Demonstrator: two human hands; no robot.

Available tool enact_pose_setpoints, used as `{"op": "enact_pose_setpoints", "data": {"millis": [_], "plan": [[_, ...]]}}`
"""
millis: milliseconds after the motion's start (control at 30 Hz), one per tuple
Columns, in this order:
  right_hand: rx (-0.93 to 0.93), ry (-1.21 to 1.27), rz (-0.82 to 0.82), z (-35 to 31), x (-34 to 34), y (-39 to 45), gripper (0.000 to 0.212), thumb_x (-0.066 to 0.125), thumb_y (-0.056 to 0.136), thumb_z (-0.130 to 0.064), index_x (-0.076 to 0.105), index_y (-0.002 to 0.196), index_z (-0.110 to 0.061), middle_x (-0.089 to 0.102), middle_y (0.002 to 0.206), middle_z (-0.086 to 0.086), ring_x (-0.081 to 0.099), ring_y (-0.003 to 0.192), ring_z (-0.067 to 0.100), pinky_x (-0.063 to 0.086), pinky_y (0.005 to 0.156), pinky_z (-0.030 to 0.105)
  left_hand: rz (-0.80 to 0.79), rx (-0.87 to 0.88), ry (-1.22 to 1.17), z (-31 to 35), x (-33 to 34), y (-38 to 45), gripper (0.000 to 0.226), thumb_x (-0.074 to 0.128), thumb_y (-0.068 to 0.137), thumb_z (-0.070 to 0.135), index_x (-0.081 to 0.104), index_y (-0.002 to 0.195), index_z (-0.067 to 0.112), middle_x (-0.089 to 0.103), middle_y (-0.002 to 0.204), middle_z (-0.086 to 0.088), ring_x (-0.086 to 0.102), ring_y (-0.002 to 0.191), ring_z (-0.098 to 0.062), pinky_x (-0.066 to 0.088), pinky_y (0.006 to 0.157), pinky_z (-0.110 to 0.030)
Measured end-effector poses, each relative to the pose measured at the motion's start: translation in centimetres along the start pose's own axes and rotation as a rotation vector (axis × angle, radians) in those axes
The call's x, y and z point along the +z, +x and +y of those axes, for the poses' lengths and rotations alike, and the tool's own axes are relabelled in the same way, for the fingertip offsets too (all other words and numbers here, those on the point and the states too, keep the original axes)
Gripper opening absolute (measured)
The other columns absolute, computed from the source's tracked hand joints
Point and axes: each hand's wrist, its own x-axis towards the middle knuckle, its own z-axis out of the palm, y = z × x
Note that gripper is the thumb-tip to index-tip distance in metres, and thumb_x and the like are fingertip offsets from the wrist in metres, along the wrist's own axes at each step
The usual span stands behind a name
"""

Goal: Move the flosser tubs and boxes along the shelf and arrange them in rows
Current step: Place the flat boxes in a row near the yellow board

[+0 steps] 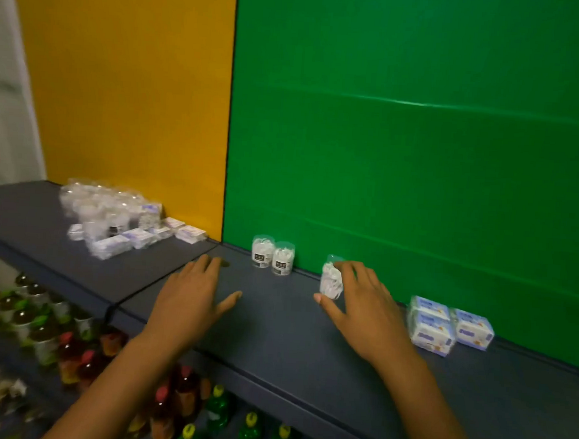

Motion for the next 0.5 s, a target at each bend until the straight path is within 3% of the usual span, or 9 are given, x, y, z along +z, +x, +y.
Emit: {"op": "enact_pose_setpoints", "data": {"millis": [500], "plan": [[-0.229,0.151,-0.01,-18.0,4.6,6.5,0.062,0.043,0.094,-0.06,0.034,0.142,-0.022,0.042,0.139,-0.003,0.041,0.127,0.019,0.042,0.101,0.035,0.083,-0.211,0.12,-16.1,-8.2,-5.8,0.052,0.058,0.086,0.052,0.051,0.126,0.02,0.055,0.12,-0.004,0.055,0.105,-0.024,0.052,0.079,-0.037]]}}
